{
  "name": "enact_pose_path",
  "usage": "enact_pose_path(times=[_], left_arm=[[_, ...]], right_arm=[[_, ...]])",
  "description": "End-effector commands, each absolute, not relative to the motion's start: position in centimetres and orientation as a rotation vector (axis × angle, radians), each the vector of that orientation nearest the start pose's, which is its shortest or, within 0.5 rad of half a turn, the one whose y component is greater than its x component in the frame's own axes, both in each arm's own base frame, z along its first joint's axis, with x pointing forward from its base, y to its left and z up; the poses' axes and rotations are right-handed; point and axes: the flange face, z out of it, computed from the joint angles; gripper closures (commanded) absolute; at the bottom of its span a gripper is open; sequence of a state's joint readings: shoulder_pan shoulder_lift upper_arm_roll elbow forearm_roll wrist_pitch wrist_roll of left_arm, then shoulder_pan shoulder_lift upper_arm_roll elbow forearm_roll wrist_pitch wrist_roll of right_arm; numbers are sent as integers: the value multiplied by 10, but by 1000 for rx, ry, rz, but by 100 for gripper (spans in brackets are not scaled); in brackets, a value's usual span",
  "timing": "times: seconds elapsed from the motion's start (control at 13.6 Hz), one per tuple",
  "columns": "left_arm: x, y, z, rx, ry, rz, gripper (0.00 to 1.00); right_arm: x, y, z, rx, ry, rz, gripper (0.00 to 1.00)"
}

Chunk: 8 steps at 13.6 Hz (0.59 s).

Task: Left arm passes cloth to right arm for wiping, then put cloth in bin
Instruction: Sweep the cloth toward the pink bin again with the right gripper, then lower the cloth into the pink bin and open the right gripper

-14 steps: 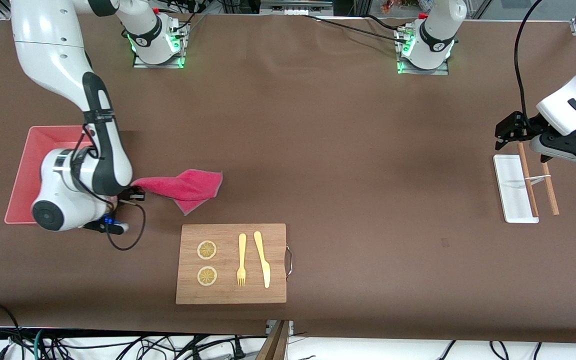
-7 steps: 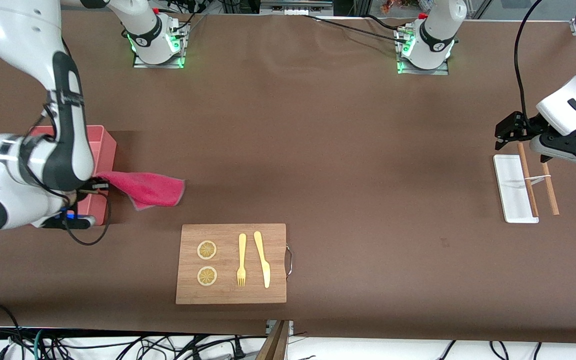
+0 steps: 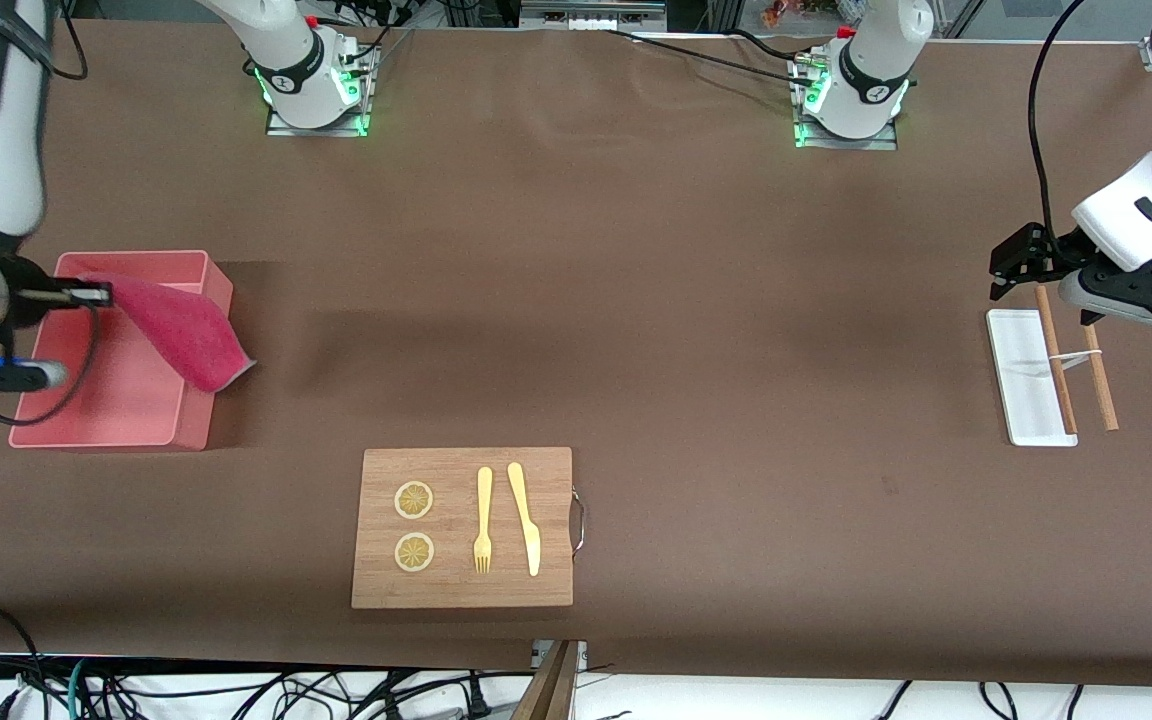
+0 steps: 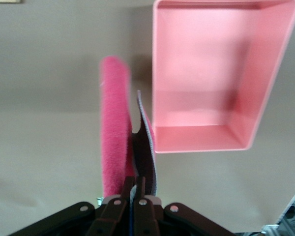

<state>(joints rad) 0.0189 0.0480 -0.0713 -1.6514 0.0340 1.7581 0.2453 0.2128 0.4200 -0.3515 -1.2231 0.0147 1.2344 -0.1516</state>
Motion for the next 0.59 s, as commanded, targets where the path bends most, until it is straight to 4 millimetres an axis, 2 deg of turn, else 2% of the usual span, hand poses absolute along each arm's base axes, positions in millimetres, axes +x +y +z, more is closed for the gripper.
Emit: enact_pose_path(times=[0.0,0.15,0.22,0.37,0.51], left_arm=[[581,-31,577,-3045,491,-92,0],[581,-31,577,-3045,491,-92,0],[580,-31,578,-3045,489,-94,0],[581,-32,577,-3047,491,-95,0],[582,-35,577,-3048,498,-98,0]], right_arm=[[613,-87,534,-3160,-120,662,100],[607,-128,531,-3167,-174,695,100],[605,-143,523,-3170,-172,712,100],[605,-165,501,-3163,-177,722,100],[611,-167,480,-3167,-180,734,100]])
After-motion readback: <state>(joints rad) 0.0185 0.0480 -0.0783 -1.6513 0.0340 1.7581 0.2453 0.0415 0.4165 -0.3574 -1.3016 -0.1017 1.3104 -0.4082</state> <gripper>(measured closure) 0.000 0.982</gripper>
